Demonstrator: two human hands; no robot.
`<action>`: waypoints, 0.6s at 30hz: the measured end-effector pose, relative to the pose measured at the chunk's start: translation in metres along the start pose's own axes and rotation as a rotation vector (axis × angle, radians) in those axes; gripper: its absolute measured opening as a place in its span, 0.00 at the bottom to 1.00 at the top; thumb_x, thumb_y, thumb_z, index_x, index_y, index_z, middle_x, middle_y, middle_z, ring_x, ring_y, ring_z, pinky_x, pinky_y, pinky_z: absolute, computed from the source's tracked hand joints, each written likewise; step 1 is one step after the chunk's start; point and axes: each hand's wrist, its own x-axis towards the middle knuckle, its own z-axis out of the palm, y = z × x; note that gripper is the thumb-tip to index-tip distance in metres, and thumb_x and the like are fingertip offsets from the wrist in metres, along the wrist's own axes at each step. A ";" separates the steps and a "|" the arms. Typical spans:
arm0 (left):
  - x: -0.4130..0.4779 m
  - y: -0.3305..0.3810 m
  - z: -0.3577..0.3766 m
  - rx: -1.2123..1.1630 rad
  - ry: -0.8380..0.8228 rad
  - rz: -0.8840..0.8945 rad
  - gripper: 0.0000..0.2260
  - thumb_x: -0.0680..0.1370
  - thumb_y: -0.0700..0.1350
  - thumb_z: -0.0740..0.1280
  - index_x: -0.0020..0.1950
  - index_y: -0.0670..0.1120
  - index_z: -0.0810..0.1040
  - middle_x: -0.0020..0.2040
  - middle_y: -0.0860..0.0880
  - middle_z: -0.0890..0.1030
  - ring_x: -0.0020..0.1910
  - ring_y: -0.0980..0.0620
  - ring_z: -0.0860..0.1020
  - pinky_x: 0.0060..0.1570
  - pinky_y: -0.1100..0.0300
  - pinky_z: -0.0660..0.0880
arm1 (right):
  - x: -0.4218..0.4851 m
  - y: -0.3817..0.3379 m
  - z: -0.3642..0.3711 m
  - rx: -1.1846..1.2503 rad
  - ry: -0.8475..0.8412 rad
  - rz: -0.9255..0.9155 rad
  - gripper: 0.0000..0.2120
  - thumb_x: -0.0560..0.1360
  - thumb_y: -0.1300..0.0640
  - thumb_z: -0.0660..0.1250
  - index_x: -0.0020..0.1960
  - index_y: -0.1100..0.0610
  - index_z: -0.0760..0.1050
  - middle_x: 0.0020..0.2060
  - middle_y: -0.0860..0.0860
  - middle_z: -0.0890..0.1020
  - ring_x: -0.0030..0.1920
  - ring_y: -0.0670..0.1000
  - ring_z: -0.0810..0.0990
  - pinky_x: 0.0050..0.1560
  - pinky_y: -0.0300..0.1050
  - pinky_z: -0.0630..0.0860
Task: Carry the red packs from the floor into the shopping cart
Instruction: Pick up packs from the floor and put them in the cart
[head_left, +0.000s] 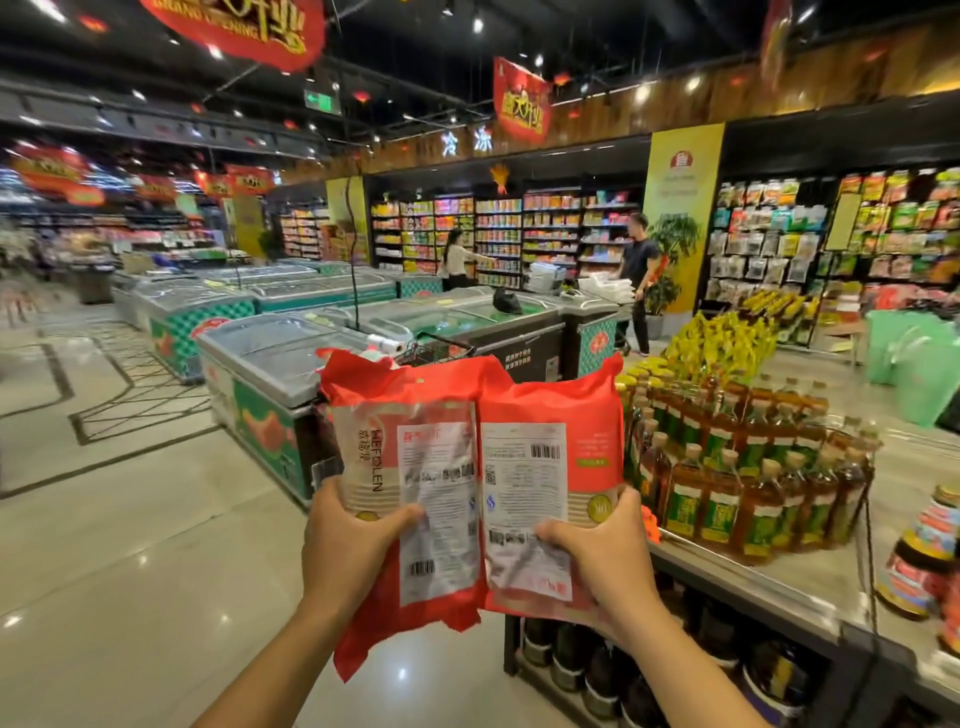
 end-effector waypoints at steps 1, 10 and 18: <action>0.005 -0.002 0.003 0.003 0.009 -0.003 0.29 0.55 0.60 0.80 0.53 0.59 0.73 0.52 0.54 0.84 0.48 0.50 0.84 0.50 0.43 0.84 | 0.006 0.000 0.002 -0.002 -0.008 0.002 0.39 0.48 0.43 0.81 0.52 0.39 0.64 0.54 0.49 0.81 0.52 0.51 0.84 0.53 0.58 0.84; 0.075 -0.031 0.020 0.026 0.058 -0.011 0.30 0.62 0.53 0.85 0.58 0.54 0.73 0.54 0.52 0.83 0.50 0.48 0.84 0.50 0.42 0.84 | 0.069 -0.002 0.053 -0.015 -0.054 -0.001 0.39 0.48 0.43 0.80 0.54 0.45 0.65 0.53 0.49 0.82 0.50 0.51 0.85 0.51 0.58 0.84; 0.186 -0.063 0.033 0.003 0.072 -0.017 0.31 0.61 0.55 0.84 0.59 0.53 0.76 0.53 0.53 0.84 0.49 0.49 0.84 0.50 0.43 0.83 | 0.146 -0.014 0.131 -0.012 -0.043 -0.028 0.33 0.60 0.60 0.83 0.55 0.48 0.67 0.51 0.50 0.82 0.49 0.51 0.84 0.43 0.47 0.81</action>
